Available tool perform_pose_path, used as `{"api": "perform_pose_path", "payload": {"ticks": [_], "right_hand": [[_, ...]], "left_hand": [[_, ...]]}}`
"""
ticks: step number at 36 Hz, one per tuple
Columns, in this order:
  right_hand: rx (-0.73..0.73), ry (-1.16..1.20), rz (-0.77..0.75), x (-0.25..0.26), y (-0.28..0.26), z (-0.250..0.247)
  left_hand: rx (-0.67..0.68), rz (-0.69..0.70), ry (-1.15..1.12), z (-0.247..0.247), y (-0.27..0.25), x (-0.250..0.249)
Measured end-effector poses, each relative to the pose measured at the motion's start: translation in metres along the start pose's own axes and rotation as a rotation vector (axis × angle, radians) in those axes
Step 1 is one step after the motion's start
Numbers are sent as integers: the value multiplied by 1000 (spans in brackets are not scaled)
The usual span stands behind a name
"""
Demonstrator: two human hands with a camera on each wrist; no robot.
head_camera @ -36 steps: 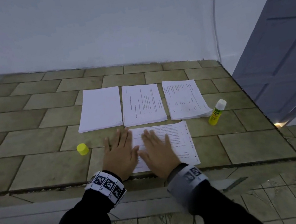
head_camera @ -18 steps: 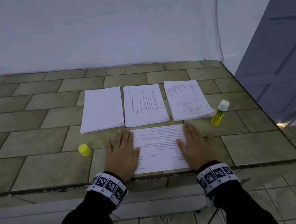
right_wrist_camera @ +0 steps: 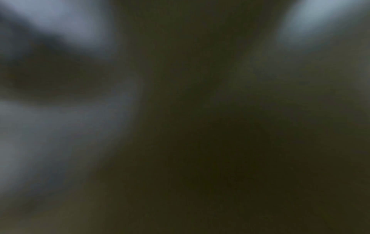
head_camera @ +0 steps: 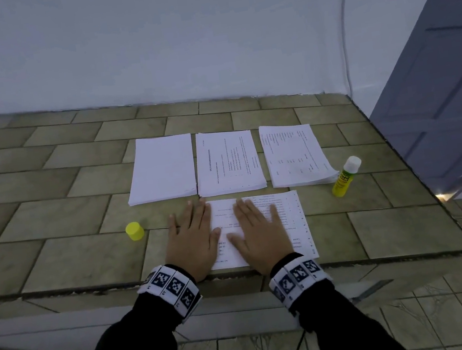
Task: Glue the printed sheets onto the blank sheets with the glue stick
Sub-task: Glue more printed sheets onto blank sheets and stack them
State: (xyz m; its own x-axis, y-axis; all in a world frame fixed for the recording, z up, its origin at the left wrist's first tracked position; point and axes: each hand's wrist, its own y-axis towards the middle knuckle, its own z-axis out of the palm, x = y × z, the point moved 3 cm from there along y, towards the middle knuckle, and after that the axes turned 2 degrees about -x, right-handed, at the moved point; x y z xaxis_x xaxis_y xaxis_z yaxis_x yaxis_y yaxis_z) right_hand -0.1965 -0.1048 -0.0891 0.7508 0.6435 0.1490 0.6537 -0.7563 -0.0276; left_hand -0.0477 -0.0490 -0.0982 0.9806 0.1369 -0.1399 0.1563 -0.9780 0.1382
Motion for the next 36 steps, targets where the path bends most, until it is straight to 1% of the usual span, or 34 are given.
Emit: {"api": "perform_pose_path", "payload": {"ticks": [2,5,7,9,12,14,16,19,22,25,29,31,36], "right_hand": [[8,-27,73,-21,-7,-3],[18,-7,202,-58,-22,-9],[28,-9,259,-74,-28,-13],[36,-39,287,-78,-30,-17],[-3,-66,331,-67,-27,-23],[-19,-12,315,-50,-22,-26],[-23,-4,225,-26,-14,-23],[19,36,63,8,-1,-9],[28,30,0,11,3,2],[19,9,50,-9,-1,-2],[28,31,213,-59,-17,-14],[42,43,267,-77,-25,-19],[121,91,256,-86,-22,-31]], "left_hand": [[-2,-4,3,-1,0,0],[2,-7,0,0,-1,1],[10,-8,4,0,-1,1],[17,-13,11,0,-1,0],[31,-21,11,-1,-1,0],[28,-21,0,-2,-1,-2],[27,-22,1,-2,0,-2],[27,-20,4,-2,0,-1],[26,-12,11,-2,0,-3],[41,-21,17,-1,0,-2],[52,-24,3,1,-2,2],[56,-26,9,2,-2,1],[70,-25,3,2,0,3]]}}
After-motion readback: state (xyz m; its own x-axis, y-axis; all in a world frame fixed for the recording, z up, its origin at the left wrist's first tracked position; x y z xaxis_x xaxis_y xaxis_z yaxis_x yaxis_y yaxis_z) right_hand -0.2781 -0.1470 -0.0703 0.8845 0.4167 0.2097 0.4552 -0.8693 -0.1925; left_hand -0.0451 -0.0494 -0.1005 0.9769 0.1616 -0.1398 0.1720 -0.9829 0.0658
